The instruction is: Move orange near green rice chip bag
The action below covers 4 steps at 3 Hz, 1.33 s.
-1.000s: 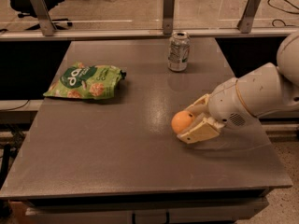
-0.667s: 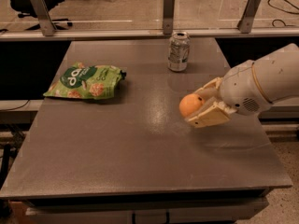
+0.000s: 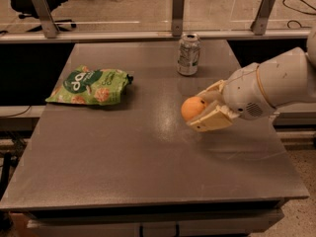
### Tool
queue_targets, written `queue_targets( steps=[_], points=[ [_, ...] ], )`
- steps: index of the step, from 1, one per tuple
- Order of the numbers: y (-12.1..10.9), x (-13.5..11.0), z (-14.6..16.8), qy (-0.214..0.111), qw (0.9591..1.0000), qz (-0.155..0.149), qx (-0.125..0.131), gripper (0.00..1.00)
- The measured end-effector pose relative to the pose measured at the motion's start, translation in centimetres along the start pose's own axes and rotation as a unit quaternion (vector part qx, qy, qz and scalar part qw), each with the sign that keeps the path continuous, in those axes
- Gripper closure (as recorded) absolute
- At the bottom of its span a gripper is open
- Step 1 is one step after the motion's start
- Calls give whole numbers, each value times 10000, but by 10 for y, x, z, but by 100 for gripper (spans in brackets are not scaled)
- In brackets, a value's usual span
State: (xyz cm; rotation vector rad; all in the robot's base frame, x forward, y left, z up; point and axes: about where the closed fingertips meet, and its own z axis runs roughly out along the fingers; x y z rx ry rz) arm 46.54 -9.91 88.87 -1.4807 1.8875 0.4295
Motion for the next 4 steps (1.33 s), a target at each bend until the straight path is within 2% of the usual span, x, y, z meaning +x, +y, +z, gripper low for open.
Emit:
queue_targets(
  steps=[1,3,4],
  points=[
    [-11,-28,32,-355,9992,-176,-48,100],
    [-29,-75,115,-771,9962,-380,-123,100],
    [-42,-86,146,-872,9957,-306,-57,82]
  ],
)
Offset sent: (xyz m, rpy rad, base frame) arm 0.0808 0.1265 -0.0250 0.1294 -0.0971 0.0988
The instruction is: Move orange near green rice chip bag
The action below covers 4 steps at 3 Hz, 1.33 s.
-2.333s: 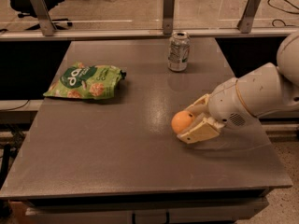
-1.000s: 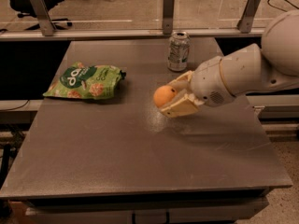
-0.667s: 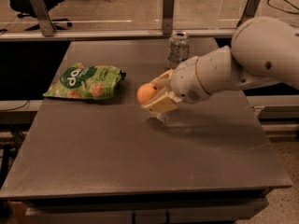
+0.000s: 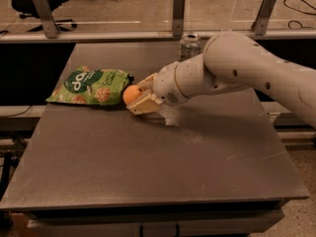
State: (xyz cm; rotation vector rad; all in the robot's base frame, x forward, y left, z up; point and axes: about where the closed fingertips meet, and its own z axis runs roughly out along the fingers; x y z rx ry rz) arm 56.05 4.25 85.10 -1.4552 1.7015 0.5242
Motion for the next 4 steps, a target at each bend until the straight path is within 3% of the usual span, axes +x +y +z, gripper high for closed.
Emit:
queue_targets(
  steps=[1,3,4],
  points=[
    [-11,-1,18,-29,9998,119,138,59],
    [-17,-3,20,-78,9992,294,257,12],
    [-15,-11,13,-124,9992,302,245,0]
  ],
)
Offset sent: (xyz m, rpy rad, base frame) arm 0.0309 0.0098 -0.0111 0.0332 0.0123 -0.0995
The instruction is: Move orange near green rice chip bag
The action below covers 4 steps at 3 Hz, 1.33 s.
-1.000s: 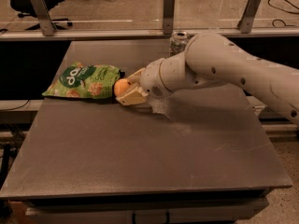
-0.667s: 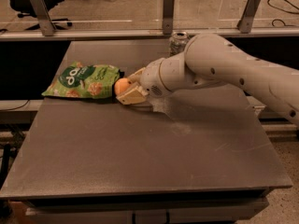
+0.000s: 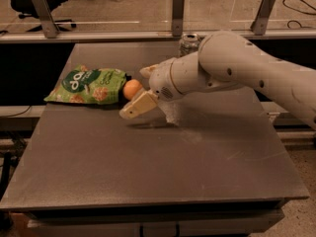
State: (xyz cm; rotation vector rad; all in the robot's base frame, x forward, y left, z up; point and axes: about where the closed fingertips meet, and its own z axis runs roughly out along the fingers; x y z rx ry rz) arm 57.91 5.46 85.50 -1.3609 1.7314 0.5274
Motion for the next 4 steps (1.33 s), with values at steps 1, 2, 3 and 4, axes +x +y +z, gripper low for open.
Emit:
queue_targets(
  steps=[1,2,3,4],
  points=[
    [6,-12,-7,-93,9999,-38,-65,0],
    [9,-15,-22,-116,9999,-33,-18,0],
    [8,-6,-62,-53,9996,67,275,0],
    [6,16,-118,14,9977,268,622,0]
  ],
)
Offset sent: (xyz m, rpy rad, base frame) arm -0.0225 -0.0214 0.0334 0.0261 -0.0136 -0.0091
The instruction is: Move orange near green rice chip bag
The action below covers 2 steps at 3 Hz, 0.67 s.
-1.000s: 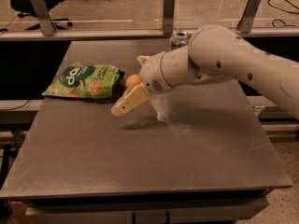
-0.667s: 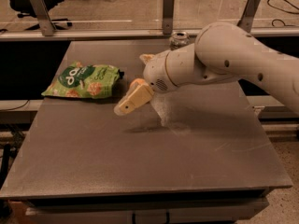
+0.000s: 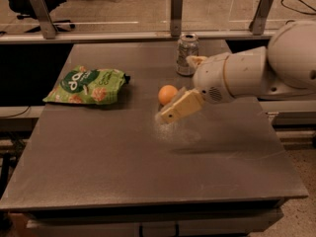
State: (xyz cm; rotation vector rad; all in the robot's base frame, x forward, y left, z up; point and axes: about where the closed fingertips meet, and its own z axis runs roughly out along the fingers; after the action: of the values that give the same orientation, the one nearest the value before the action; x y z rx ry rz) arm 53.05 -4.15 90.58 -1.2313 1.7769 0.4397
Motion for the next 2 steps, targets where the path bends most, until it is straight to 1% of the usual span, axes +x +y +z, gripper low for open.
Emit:
queue_targets(
  steps=[1,2],
  points=[
    [-10,25,-46,62,9993,210,288,0],
    [-17,51,-58,103,9985,366,402,0]
  ],
)
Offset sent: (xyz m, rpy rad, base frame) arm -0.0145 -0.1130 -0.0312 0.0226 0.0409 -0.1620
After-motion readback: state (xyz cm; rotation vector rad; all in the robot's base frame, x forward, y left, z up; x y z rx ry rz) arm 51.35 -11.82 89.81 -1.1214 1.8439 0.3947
